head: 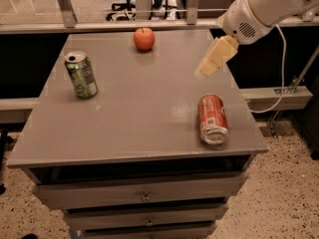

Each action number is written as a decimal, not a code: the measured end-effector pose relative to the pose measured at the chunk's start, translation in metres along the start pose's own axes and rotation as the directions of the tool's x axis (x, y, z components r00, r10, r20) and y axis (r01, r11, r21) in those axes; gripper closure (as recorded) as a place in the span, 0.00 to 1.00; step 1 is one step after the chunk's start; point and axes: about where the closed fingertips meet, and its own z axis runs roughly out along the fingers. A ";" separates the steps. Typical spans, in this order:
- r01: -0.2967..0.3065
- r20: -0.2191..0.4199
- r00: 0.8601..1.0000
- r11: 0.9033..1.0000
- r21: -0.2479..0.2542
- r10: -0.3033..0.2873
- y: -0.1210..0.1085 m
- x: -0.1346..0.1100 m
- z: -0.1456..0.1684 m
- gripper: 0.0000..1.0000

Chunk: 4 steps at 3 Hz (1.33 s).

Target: Pick apple

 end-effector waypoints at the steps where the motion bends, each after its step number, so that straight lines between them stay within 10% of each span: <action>1: 0.000 0.000 1.000 1.000 0.000 0.000 0.000 0.000 0.000 0.00; 2: -0.037 0.057 0.998 0.999 0.022 0.036 -0.006 -0.008 0.015 0.00; 4: -0.166 0.320 0.936 0.985 0.038 0.146 -0.058 -0.074 0.102 0.00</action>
Offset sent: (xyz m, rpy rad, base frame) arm 0.0476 0.0329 -0.0154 0.2201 -0.0895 -0.1014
